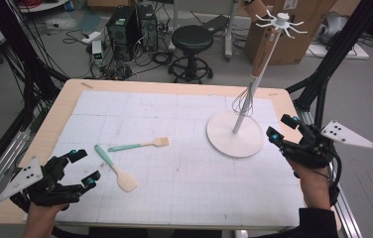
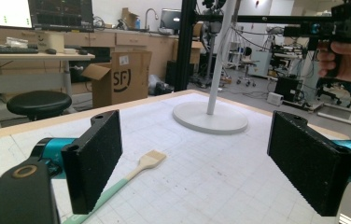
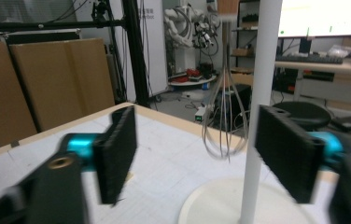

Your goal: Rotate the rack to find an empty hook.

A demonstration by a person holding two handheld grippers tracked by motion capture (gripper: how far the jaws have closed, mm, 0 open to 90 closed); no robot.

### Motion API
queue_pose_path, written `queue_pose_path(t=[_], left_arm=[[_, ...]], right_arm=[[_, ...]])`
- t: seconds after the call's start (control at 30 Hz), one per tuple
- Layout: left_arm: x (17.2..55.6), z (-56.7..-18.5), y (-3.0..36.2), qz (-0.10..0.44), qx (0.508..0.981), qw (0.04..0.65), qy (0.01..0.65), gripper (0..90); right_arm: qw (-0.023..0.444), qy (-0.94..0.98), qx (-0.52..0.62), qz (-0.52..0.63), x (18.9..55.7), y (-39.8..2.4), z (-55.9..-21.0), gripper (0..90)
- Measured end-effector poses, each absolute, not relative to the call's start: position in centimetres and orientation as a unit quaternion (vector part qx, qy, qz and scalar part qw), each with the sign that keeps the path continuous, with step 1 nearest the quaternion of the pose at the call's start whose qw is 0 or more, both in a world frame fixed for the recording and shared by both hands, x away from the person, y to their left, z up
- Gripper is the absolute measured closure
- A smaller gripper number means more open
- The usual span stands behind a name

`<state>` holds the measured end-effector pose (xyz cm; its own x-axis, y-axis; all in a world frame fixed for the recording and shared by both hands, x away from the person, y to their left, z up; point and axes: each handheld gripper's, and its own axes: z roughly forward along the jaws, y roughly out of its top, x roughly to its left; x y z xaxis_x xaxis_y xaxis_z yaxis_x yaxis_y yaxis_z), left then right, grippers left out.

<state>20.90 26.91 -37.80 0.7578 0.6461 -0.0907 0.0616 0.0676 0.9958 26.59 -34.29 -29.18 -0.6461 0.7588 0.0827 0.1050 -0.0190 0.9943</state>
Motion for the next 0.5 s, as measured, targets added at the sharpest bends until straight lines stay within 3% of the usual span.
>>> queue_pose_path(t=[0.1, 0.3, 0.37, 0.5], left_arm=[[21.0, -37.8, 26.9, 0.214, 0.647, 0.678, 0.275, 18.4], [21.2, -38.0, 26.4, 0.212, 0.651, 0.676, 0.271, 18.6], [21.2, -38.2, 26.4, 0.211, 0.653, 0.675, 0.272, 18.8], [21.3, -38.7, 26.3, 0.207, 0.653, 0.675, 0.274, 18.8]], right_arm=[[0.259, 0.655, 0.32, 0.633, 27.0, -34.4, -28.0, 56.7], [0.242, 0.673, 0.303, 0.63, 28.1, -34.5, -26.2, 82.4], [0.243, 0.671, 0.306, 0.629, 28.4, -34.6, -25.6, 89.2], [0.248, 0.658, 0.324, 0.633, 29.2, -35.2, -24.0, 89.3]])
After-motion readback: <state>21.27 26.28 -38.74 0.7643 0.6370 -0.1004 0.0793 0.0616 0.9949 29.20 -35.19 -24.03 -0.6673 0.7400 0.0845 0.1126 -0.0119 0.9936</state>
